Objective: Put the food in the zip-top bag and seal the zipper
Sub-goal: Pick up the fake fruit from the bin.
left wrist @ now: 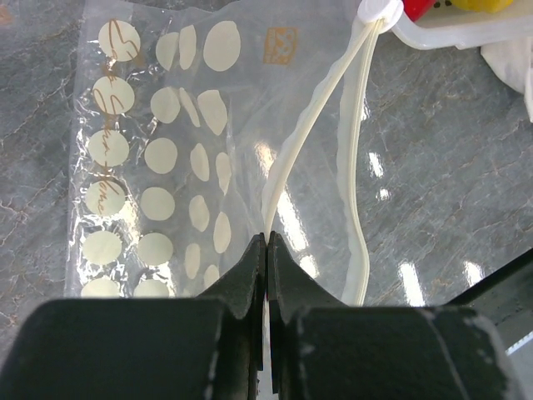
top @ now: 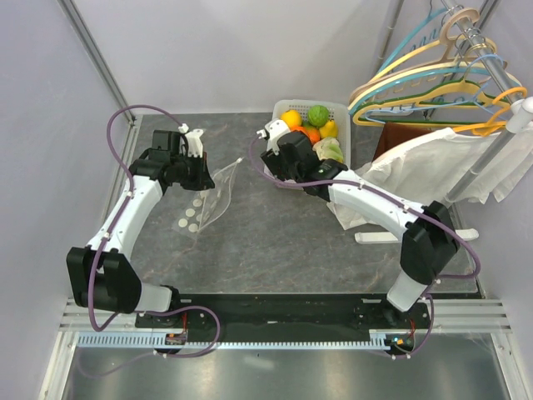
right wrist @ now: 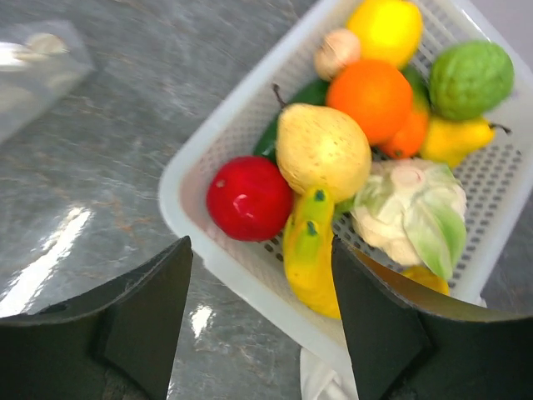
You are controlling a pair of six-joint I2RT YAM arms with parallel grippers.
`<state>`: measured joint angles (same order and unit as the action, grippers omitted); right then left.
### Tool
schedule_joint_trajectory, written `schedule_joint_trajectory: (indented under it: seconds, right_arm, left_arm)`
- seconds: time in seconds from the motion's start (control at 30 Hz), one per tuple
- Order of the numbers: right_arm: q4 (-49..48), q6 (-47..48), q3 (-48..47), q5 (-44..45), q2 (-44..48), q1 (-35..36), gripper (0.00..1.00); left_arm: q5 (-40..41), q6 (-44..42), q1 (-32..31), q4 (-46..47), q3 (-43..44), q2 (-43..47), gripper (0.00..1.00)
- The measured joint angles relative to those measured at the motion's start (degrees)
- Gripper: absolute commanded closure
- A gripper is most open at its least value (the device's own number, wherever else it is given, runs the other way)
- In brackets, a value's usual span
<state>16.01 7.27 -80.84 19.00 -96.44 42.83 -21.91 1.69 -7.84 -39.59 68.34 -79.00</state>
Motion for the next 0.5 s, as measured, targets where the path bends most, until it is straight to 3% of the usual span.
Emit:
schedule_joint_trajectory:
  seconds: [0.33, 0.5]
  right_arm:
    - [0.4, -5.3, 0.0, 6.5, -4.5, -4.6, 0.26]
    - [0.7, -6.0, -0.4, 6.0, -7.5, -5.0, 0.35]
  left_arm:
    - [0.0, 0.7, 0.0, 0.8, 0.4, 0.1, 0.98]
    - [-0.1, 1.2, 0.0, 0.9, 0.4, 0.1, 0.98]
